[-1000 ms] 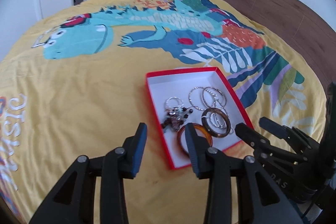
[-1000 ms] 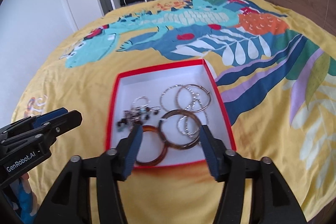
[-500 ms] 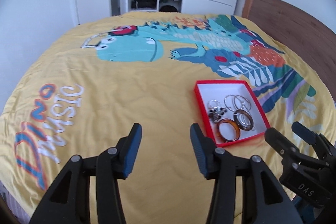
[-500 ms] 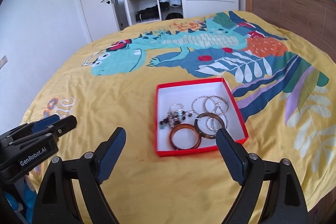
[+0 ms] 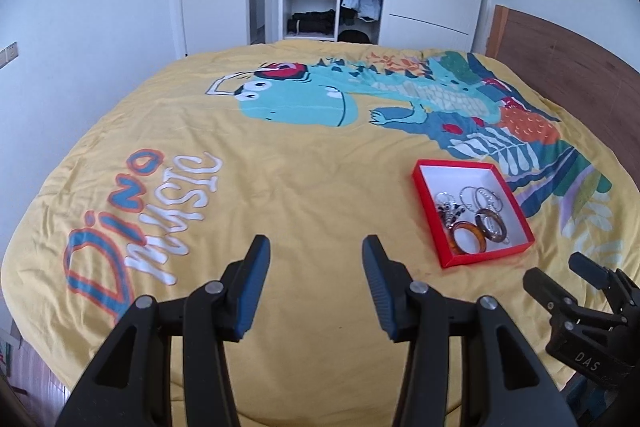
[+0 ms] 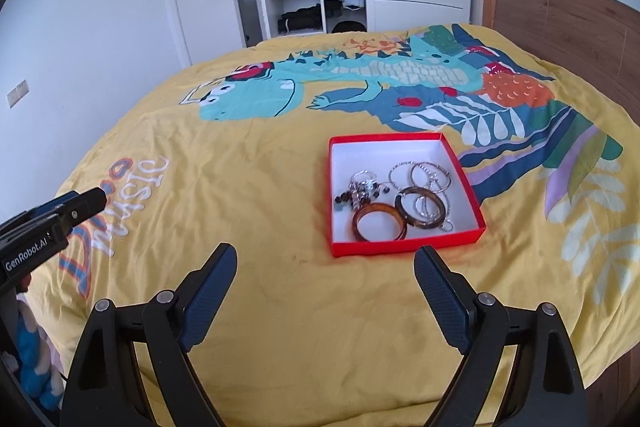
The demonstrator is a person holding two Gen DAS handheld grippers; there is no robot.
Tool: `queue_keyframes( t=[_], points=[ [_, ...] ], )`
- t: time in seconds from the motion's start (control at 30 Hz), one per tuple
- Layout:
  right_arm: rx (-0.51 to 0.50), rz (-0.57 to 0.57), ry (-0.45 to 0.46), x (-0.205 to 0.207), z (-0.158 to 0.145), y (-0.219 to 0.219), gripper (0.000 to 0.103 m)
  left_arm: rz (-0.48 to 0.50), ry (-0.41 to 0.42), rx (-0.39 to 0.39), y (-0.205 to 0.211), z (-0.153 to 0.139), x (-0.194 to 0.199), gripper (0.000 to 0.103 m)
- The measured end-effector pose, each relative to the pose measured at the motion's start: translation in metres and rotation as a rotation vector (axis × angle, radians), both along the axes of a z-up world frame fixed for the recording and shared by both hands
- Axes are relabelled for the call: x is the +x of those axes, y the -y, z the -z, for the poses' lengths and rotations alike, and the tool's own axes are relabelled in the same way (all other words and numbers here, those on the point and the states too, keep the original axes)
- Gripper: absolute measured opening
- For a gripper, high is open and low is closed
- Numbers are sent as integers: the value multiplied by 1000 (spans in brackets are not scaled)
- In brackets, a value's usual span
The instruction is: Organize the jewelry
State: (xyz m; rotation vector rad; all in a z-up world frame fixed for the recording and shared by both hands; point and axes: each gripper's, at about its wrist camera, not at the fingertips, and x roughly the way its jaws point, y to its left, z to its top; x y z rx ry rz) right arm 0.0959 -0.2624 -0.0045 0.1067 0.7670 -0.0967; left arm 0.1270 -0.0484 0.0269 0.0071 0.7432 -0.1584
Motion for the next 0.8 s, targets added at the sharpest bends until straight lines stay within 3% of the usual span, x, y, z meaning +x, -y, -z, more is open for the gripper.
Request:
queue_keyframes(
  t=[0.3,0.8],
  points=[
    [-12,-4,-13,-9,6,-6,89,-40,3,12,-19,8,-10,46],
    [-2,23,-27,-13,15,5,89,-1,-29,36,-16,22,-17,46]
  ],
)
